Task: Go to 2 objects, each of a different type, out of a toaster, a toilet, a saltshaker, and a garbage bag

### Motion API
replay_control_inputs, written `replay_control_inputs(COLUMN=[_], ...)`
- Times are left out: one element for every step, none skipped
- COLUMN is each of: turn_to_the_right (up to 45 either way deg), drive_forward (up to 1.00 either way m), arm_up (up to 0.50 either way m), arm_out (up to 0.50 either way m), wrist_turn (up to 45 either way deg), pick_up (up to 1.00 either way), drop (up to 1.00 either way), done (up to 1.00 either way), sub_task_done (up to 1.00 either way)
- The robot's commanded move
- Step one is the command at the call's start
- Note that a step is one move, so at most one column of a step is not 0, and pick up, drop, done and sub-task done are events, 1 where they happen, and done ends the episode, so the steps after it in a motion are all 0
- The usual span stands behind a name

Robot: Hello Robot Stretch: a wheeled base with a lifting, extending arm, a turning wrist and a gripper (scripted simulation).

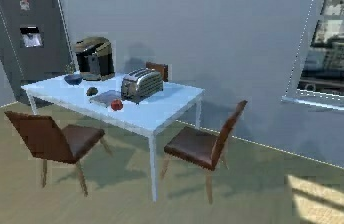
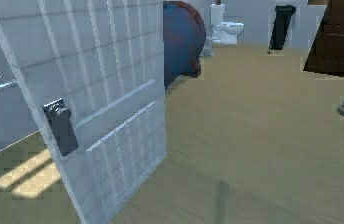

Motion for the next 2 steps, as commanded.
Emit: replay_control_inputs(turn_to_the_right=[0.0,-12.0], drive_forward=[0.55,0.00], arm_up=[0.00,0.00], arm_out=[0.00,0.00], wrist_turn=[0.0,0.0], pick_up=[0.00,0.00], drop=[0.00,0.00], done=[0.00,0.00], sub_task_done=[0.00,0.00])
